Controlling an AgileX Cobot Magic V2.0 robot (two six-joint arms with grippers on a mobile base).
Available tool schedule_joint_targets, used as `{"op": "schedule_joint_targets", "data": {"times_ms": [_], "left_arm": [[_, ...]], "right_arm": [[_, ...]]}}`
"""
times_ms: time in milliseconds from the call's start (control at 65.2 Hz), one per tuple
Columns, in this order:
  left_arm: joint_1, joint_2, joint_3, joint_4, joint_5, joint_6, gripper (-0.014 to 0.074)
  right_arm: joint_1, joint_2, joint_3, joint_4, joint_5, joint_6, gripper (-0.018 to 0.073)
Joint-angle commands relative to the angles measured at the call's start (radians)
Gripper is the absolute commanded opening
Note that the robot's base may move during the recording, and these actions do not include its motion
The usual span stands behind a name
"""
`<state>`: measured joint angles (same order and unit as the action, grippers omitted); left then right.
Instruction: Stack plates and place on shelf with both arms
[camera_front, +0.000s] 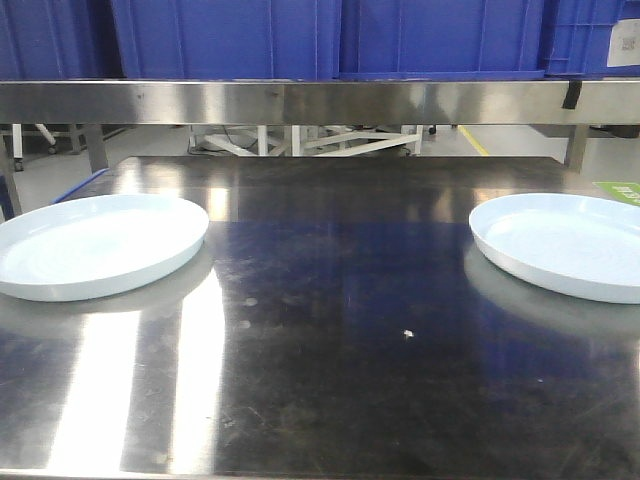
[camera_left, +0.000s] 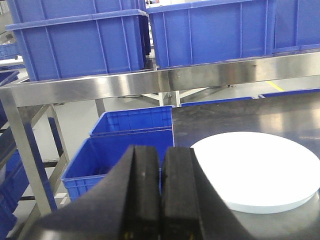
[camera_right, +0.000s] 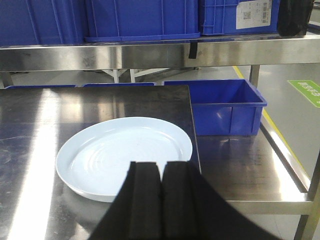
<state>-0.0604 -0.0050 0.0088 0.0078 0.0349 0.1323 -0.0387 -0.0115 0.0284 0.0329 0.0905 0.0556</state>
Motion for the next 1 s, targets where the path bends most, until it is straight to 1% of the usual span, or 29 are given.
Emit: {"op": "schedule_joint_targets", "data": {"times_ms": [0, 292, 338, 399, 430, 537, 598, 721, 844, 982], "left_arm": [[0.002, -0.019, 0.002, -0.008, -0.080, -0.007, 0.0082], [0.002, -0.019, 0.002, -0.008, -0.088, -0.002, 0.0082], [0.002, -0.019, 0.002, -0.041, -0.105, -0.007, 0.0082], [0.002, -0.019, -0.005, -0.109, -0.115, -0.007, 0.0082], [0.004, -0.017, -0.010, -0.123, -0.115, -0.007, 0.0082], [0.004, -0.002, -0.041, -0.129, -0.101, -0.007, 0.0082], [0.004, 0.021, -0.073, -0.129, -0.067, -0.007, 0.0082], [0.004, 0.103, -0.176, -0.129, 0.002, -0.007, 0.0083], [0.004, 0.247, -0.301, -0.124, 0.101, -0.007, 0.0085], [0.004, 0.451, -0.406, -0.124, 0.115, -0.007, 0.0085]], "right_arm": [[-0.003, -0.019, 0.001, -0.011, -0.091, -0.002, 0.0053], [-0.003, -0.019, 0.001, -0.011, -0.091, -0.002, 0.0053], [-0.003, -0.019, 0.001, -0.011, -0.091, -0.002, 0.0053], [-0.003, -0.019, 0.001, -0.011, -0.091, -0.002, 0.0053], [-0.003, -0.019, 0.001, -0.011, -0.091, -0.002, 0.0053], [-0.003, -0.019, 0.001, -0.011, -0.091, -0.002, 0.0053], [-0.003, -0.019, 0.001, -0.011, -0.091, -0.002, 0.0053], [-0.003, -0.019, 0.001, -0.011, -0.091, -0.002, 0.0053], [-0.003, -0.019, 0.001, -0.011, -0.091, -0.002, 0.0053], [-0.003, -0.019, 0.001, -0.011, -0.091, -0.002, 0.0053]]}}
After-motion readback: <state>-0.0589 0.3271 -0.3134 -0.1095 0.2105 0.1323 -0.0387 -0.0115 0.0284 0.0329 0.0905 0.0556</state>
